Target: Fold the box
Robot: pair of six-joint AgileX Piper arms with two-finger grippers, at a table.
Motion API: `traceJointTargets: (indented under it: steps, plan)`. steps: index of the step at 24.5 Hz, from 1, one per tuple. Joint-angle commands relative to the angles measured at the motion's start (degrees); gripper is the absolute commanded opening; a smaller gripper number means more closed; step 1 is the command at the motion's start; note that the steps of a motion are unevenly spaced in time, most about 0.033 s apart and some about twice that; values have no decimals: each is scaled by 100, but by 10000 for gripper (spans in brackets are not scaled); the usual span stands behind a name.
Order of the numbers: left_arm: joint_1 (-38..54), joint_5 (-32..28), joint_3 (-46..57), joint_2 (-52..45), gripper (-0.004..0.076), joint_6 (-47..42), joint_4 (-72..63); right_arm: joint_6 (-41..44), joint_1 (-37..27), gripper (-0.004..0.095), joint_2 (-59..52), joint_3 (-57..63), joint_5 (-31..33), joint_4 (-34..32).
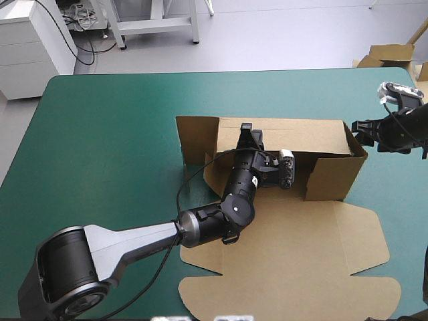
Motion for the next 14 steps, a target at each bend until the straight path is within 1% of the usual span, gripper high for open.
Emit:
traceJointTargets:
  steps: [1, 4, 5, 9, 13, 14]
  plan:
    - [-33, -53, -67, -213, -8, -177, -292, -317, -42, 574, -454, 226, -101, 320]
    - [-33, -65, -67, -213, -8, -177, -292, -550, -42, 574, -685, 759, -346, 492]
    - [-33, -65, -67, -213, -8, -177, -292, -778, -42, 574, -859, 1111, -556, 660]
    - [-33, -65, -67, -213, -8, -177, -292, -1296, -42, 574, -1381, 1926, -1096, 950]
    - [-33, -74, -67, -213, -8, -177, -292, -1986, -42, 574, -1901, 2571, -1674, 1108]
    - [-33, -74, -67, -213, -8, -177, -292, -2322, -42, 574, -2037, 2747, -1807, 1108]
